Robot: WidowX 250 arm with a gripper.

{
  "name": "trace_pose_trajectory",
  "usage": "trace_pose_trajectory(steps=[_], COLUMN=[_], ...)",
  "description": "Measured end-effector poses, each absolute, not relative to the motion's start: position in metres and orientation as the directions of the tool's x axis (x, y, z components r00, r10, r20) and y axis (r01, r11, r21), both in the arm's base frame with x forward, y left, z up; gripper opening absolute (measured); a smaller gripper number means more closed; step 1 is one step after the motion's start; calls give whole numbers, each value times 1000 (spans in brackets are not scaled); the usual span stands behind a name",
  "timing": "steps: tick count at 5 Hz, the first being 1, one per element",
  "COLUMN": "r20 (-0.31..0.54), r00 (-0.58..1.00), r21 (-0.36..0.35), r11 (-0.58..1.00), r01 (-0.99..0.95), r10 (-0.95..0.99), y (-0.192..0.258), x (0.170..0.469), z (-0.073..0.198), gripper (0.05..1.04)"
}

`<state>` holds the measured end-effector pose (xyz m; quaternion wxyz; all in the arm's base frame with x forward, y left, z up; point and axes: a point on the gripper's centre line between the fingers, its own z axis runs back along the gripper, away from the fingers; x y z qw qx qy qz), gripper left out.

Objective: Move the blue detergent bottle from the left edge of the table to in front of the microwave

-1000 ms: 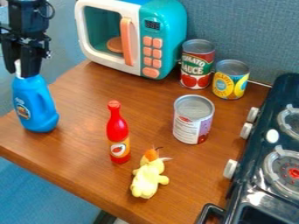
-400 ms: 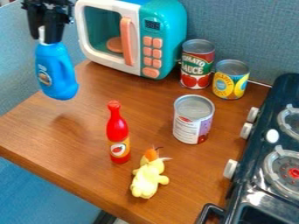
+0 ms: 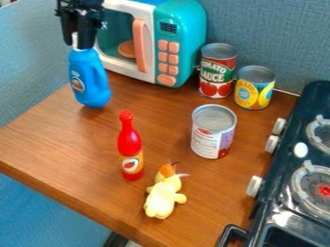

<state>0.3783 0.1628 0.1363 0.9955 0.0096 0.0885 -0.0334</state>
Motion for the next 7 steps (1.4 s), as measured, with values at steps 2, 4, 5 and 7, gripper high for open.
trace_pose_trajectory(steps=[2,4,5,7], r20=[-180,-155,-159,-111], r00=[979,984,983,988], r21=[2,-35,-68,-78], r11=[995,996,994,992], r01=[99,86,82,102], r10=[-97,-91,-92,-110], y=[152,148,148,146], x=[403,406,403,398], z=[127,125,118,134], gripper=[473,540,855,1010])
